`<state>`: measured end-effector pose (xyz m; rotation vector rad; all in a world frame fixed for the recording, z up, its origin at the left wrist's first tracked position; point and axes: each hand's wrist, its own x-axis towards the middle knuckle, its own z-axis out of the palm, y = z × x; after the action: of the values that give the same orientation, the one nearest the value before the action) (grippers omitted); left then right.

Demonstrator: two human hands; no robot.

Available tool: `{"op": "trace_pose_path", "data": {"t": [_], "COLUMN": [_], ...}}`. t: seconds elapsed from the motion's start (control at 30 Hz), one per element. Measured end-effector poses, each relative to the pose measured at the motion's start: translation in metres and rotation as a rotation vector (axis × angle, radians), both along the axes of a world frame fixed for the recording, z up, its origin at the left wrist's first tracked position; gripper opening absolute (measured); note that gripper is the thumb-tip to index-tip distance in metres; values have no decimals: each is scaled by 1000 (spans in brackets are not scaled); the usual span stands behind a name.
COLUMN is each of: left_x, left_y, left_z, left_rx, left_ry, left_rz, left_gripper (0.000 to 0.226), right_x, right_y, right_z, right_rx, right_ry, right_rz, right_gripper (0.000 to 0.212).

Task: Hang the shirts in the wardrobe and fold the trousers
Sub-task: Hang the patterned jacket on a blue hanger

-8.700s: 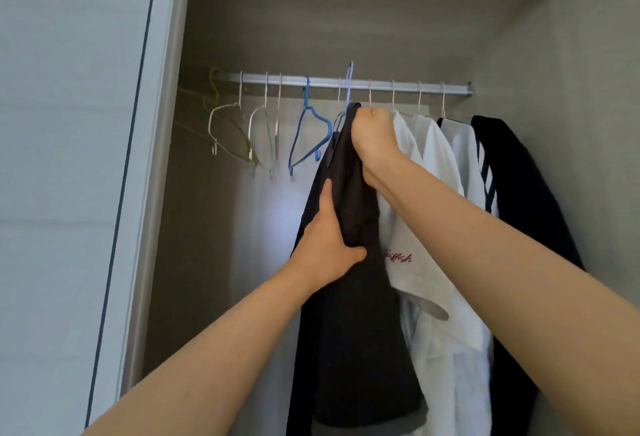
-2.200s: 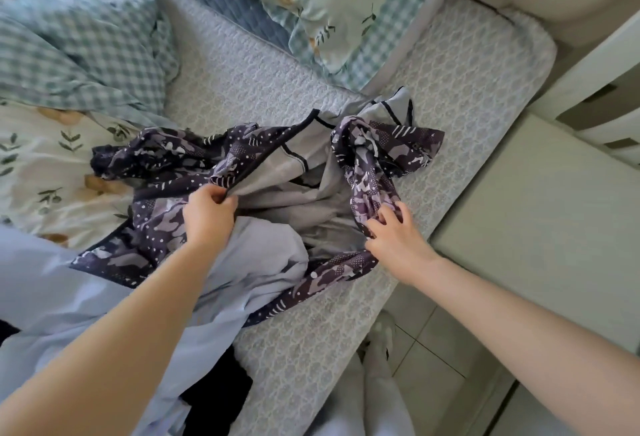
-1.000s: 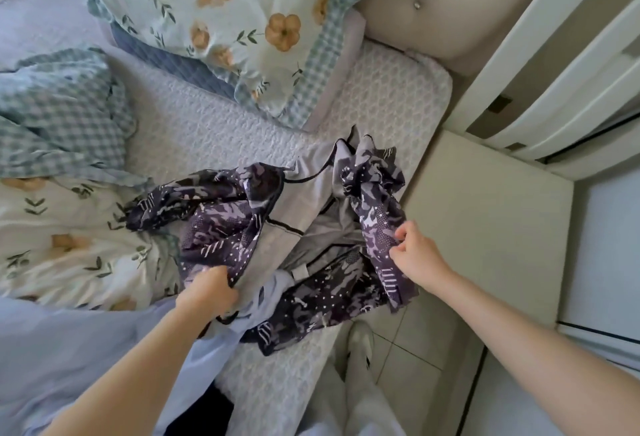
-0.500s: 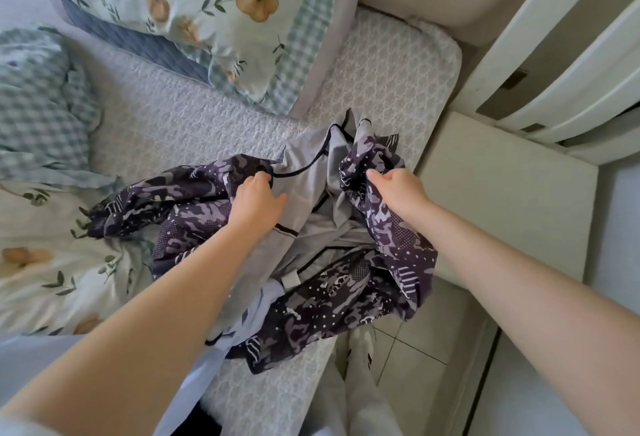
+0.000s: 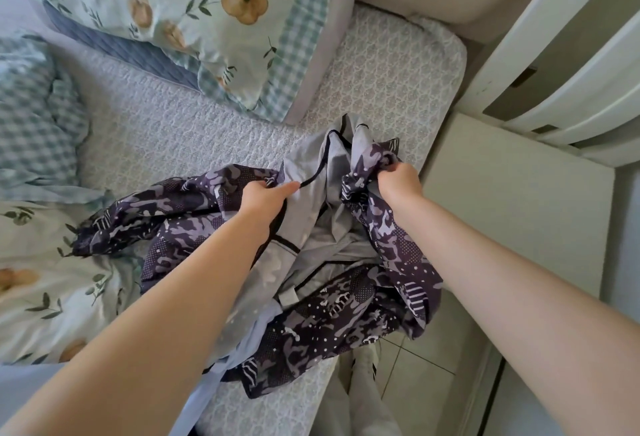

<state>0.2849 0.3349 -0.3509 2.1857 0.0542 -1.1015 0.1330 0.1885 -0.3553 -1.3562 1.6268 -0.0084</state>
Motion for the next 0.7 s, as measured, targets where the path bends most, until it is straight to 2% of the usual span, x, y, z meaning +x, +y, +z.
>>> {"op": "trace_pose_path", "data": {"t": [0.1, 0.2, 0.33, 0.4, 0.5, 0.57, 0.67, 0.7], "left_x": [2, 5, 15, 23, 31, 32, 26, 24], "left_y": [-2, -3, 1, 2, 3, 3, -1, -2], "left_z": [9, 33, 60, 72, 94, 109, 135, 142], "left_rx": [-52, -90, -155, -191, -237, -263, -308, -304], "left_ry": [19, -31, 10, -23, -82, -92, -98, -122], "left_rz": [-22, -174, -325, -336, -293, -256, -267, -313], "left_gripper": [67, 65, 67, 59, 51, 40, 10, 8], "right_x": [-10, -24, -43, -52, -67, -72, -85, -91], "right_y": [-1, -6, -15, -18, -24, -13, 10, 17], "right_z": [10, 25, 47, 59, 73, 98, 131, 140], "right_rx": [-29, -53, -50, -19, 84, 87, 7, -15], "right_ry": [-54, -69, -137, -186, -253, -284, -227, -177], "right_rz": [-141, -261, -429, -515, -620, -568, -179, -84], "right_gripper": [34, 30, 30, 39, 74, 81, 82, 79]}}
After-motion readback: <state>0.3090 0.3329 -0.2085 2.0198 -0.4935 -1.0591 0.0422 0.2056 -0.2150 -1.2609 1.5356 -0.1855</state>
